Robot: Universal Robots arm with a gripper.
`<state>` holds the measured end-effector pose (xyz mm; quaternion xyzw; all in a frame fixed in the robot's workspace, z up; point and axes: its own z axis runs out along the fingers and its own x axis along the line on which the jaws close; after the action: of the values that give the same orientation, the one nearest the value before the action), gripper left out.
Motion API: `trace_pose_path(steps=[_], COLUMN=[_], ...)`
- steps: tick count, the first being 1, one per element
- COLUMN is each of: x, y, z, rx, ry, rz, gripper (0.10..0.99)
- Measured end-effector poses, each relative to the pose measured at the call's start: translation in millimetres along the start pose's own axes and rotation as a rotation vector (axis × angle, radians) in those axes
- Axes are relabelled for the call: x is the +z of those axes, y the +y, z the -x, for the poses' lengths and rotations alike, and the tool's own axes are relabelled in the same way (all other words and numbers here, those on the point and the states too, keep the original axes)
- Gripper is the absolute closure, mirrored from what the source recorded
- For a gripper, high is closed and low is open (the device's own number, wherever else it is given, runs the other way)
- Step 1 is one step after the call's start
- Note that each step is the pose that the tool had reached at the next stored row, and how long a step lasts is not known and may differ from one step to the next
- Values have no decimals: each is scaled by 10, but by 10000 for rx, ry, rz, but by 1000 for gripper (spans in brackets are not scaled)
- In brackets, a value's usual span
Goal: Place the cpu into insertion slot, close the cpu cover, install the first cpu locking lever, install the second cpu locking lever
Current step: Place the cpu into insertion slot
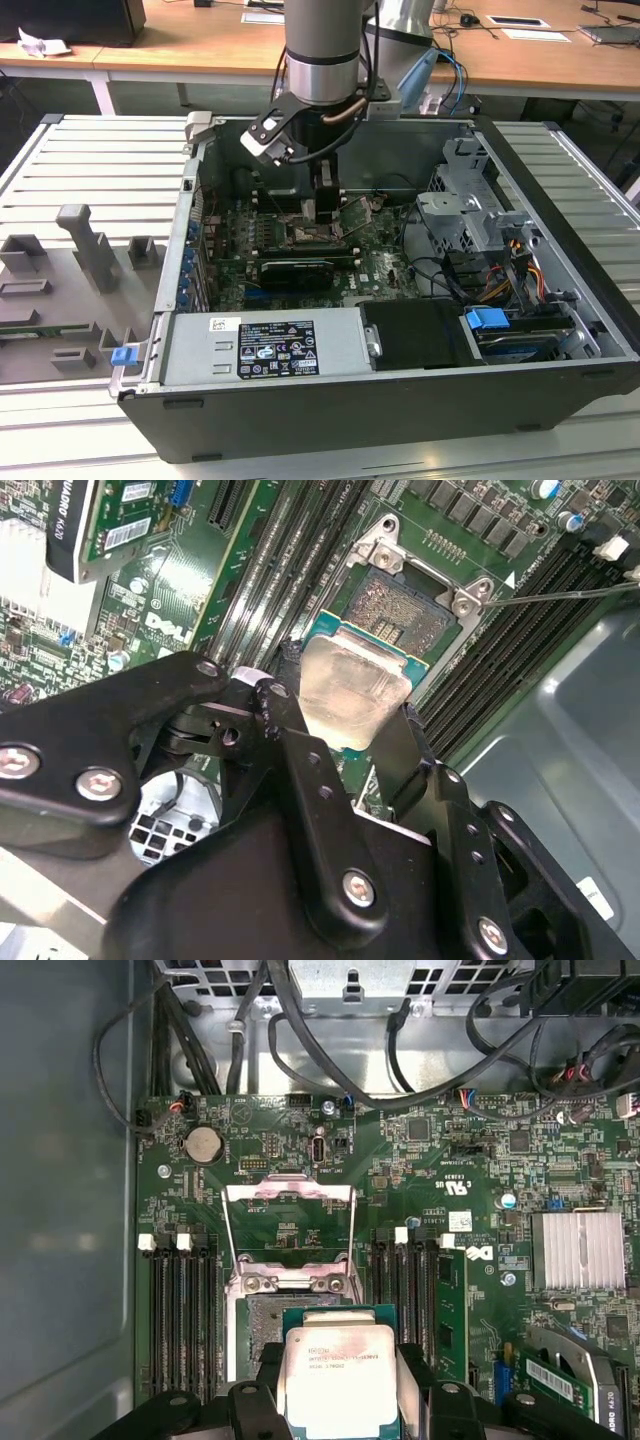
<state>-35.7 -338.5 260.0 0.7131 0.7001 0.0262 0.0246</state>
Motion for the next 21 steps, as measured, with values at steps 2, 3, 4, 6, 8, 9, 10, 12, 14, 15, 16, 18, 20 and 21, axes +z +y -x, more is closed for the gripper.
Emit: trace_pose_path(steps=[2, 3, 4, 6, 8, 9, 10, 12, 14, 15, 16, 18, 20, 21], x=[7, 16, 20, 32, 58, 73, 85, 105, 127, 139, 156, 187, 197, 200], y=[0, -2, -4, -5, -8, -9, -10, -12, -14, -15, -16, -19, -20, -20], z=[0, 0, -1, -20, -53, -71, -85, -102, -103, -103, -105, -107, -107, -107], rx=[1, 1, 7, 30, 53, 57, 60, 65, 82, 82, 80, 81, 81, 80], ry=[1, 1, -2, -2, -4, -4, -4, -2, -6, -13, -21, -22, -35, -44], rz=[0, 0, -1, 0, -1, -1, -4, -12, -29, -32, -32, -38, -38, -38], gripper=[557, 557, 557, 557, 557, 557, 557, 557, 557, 557, 557, 557, 557, 557])
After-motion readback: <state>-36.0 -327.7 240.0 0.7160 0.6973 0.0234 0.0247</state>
